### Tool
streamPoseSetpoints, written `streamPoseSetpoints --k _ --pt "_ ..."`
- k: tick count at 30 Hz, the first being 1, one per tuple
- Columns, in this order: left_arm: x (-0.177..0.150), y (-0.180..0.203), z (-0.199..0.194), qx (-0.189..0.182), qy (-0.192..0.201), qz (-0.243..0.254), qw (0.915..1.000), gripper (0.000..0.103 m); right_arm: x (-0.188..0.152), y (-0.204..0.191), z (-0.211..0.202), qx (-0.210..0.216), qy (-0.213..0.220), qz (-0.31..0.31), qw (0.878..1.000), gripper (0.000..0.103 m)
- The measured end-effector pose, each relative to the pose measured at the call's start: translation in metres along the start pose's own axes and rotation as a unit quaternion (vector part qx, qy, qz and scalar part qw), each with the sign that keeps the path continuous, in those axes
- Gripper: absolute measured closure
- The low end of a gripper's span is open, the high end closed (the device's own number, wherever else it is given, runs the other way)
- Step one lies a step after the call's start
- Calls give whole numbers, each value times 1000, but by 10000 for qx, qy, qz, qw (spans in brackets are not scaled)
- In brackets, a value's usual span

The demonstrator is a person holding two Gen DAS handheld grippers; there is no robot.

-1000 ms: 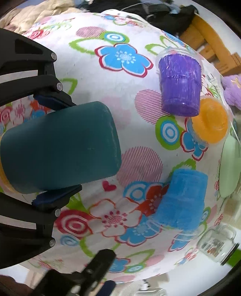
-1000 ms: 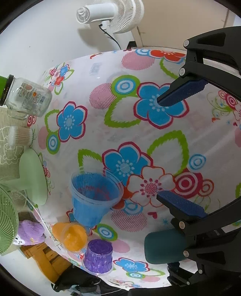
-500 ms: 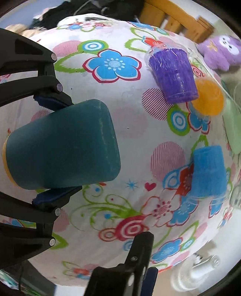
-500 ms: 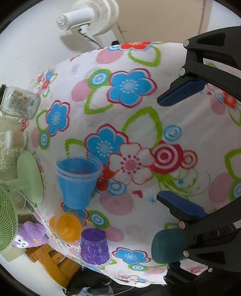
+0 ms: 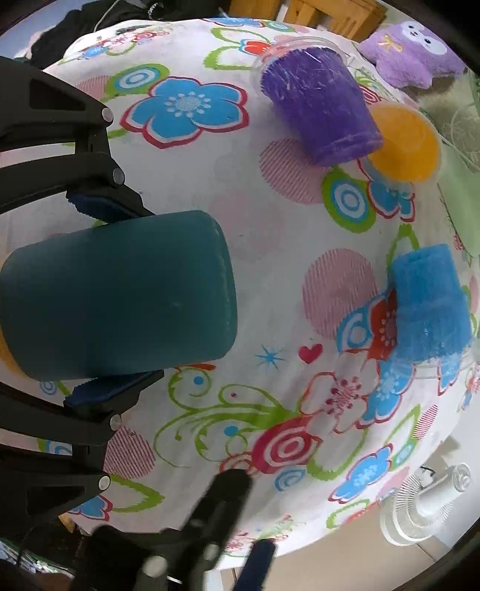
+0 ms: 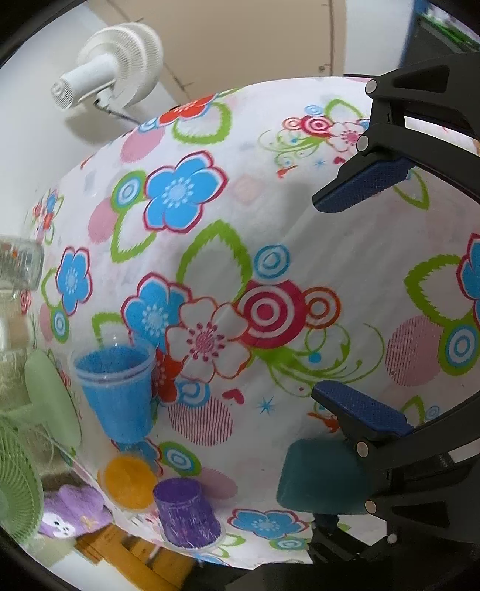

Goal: Flip cup upside down

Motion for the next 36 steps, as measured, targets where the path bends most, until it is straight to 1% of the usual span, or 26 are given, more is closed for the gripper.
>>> streamPoseSetpoints --k 2,4,8,10,12,14,16,19,22,24,28,31,36 --pt "5 -5 2 -108 -41 -9 9999 27 -2 2 -2 -43 1 83 10000 9" --pt "8 -6 -1 -205 -26 -14 9998 16 -3 2 -7 -77 34 145 9999 9" --pt "10 -10 -20 -180 210 -18 9996 7 -2 0 -21 -84 139 246 9996 9" --pt "9 -12 -29 -220 261 -45 9994 6 -1 -4 -30 -57 200 293 9994 9" --pt "9 -3 -39 -293 287 -59 9991 5 -1 -10 -39 -33 260 301 9992 9" --pt "10 -7 -43 -340 307 -38 9989 4 -2 -17 -45 -17 309 287 9991 9" --pt "2 -11 -53 -370 357 -40 9987 4 -3 -23 -51 -13 353 278 9990 9" --pt "4 -14 -60 -397 435 -95 9982 4 -6 -31 -60 -5 405 307 9987 9" --pt "1 -34 -70 -408 453 -228 9979 4 -10 -39 -63 41 394 348 9986 9" --pt "-7 -44 -77 -431 437 -277 9977 4 -13 -47 -62 105 347 402 9985 9" --pt "-12 -64 -80 -346 481 -167 9981 4 -17 -63 -58 216 255 561 9979 9" --pt "-17 -76 -80 -291 434 19 9986 4 -17 -77 -50 317 153 611 9975 9" --pt "-19 -90 -73 -228 380 323 9985 4 -16 -101 -33 329 -12 600 9977 9"
Point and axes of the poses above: each gripper's, at about its wrist camera, not at the fingertips, and z roughly the way its jaws point, y to its right, x to its top, the point moved 6 cm from there along z, roughly the way its jaws point, and after that the axes turned 5 degrees about y, right-handed, at the moved point
